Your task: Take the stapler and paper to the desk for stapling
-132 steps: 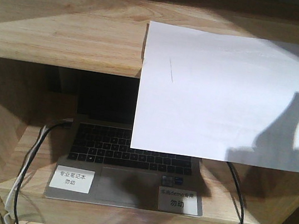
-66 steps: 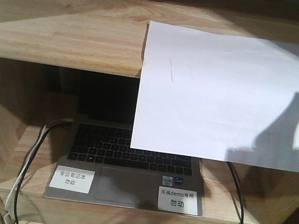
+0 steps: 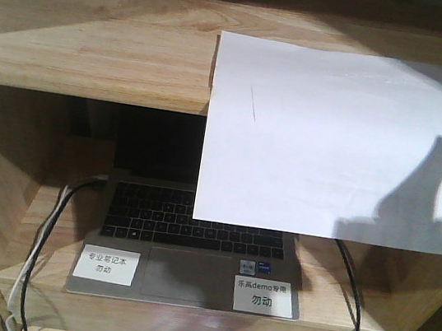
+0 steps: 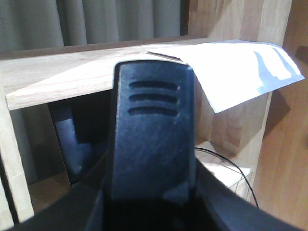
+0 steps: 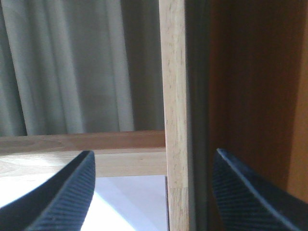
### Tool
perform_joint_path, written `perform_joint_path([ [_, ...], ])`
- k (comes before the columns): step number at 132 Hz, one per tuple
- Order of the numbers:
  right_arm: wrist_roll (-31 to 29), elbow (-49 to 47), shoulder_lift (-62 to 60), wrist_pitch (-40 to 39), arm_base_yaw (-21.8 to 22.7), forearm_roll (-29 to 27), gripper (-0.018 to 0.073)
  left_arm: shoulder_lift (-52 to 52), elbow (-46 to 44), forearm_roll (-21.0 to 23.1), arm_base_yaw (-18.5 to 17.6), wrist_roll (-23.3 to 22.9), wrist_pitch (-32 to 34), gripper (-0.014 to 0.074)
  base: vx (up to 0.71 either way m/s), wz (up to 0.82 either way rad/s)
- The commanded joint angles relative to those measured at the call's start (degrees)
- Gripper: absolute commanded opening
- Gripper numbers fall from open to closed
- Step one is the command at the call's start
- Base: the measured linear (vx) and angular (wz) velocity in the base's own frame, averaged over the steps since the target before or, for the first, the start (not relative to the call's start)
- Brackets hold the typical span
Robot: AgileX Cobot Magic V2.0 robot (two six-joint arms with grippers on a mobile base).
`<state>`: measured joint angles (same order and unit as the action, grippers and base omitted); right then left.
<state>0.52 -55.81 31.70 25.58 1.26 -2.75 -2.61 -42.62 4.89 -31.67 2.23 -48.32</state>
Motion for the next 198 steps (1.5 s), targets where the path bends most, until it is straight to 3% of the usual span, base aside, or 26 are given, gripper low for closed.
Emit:
perform_joint_path([
  [1,-0.5,-1.5,0.7,-4.1,0.3,0.2,0.0483,-1.1,-1.3,0.7,-0.3,0.0,6.2,-0.0006,0.00,0.00],
  [198,-0.5,-1.5,0.7,-4.1,0.3,0.2,0.0483,-1.1,-1.3,0.7,-0.3,0.0,6.2,-0.0006,0.00,0.00],
])
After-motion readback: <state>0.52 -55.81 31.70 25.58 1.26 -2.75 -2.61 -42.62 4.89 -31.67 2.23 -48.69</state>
